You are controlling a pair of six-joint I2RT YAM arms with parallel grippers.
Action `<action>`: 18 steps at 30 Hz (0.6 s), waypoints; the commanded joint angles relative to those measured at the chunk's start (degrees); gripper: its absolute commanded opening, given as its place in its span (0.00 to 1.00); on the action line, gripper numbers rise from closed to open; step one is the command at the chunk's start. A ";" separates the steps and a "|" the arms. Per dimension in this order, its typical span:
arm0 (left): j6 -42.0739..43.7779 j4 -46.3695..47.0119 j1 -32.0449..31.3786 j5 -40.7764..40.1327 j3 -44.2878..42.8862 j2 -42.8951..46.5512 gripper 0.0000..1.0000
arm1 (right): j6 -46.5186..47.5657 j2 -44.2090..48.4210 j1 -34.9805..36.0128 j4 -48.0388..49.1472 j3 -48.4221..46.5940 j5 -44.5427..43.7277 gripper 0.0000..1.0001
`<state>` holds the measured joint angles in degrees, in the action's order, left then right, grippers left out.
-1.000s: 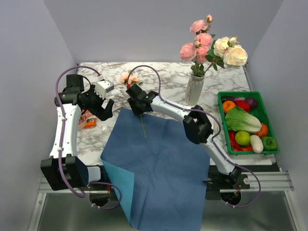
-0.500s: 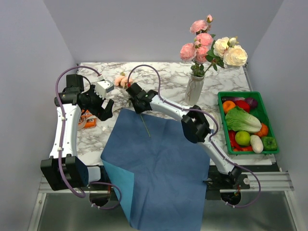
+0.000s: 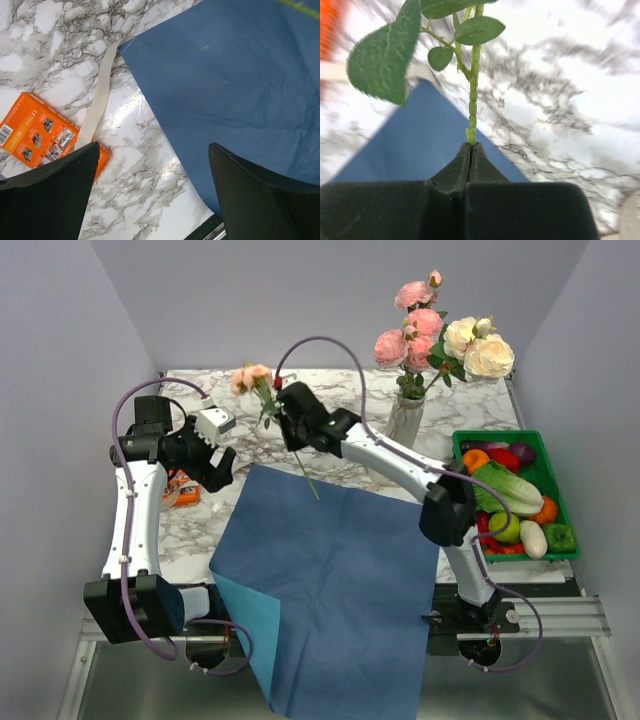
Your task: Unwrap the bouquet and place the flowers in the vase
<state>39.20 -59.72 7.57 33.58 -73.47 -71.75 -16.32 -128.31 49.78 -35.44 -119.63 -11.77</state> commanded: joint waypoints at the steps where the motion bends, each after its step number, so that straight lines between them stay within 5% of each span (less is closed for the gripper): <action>1: 0.18 -1.27 0.78 1.84 0.00 1.70 0.99 | 1.99 13.86 -0.30 10.38 4.92 -3.00 0.01; 7: 0.35 -1.10 1.21 2.36 0.35 1.87 0.99 | 3.65 27.98 -0.21 21.70 18.00 -5.98 0.01; 12: 0.35 -0.83 1.48 2.54 0.52 1.17 0.99 | 7.51 40.92 0.49 46.21 40.29 -4.40 0.01; 17: 0.44 -0.74 1.57 2.63 0.26 0.29 0.99 | 15.77 49.99 1.55 64.92 50.37 -9.93 0.01; 18: 0.35 -0.66 1.57 2.71 0.26 0.20 0.99 | 23.27 51.48 1.64 68.45 51.51 -12.55 0.01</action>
<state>39.22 -59.77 8.62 34.41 -73.43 -71.24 -7.09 -82.61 50.70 10.33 -72.31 -17.43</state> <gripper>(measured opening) 0.988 0.022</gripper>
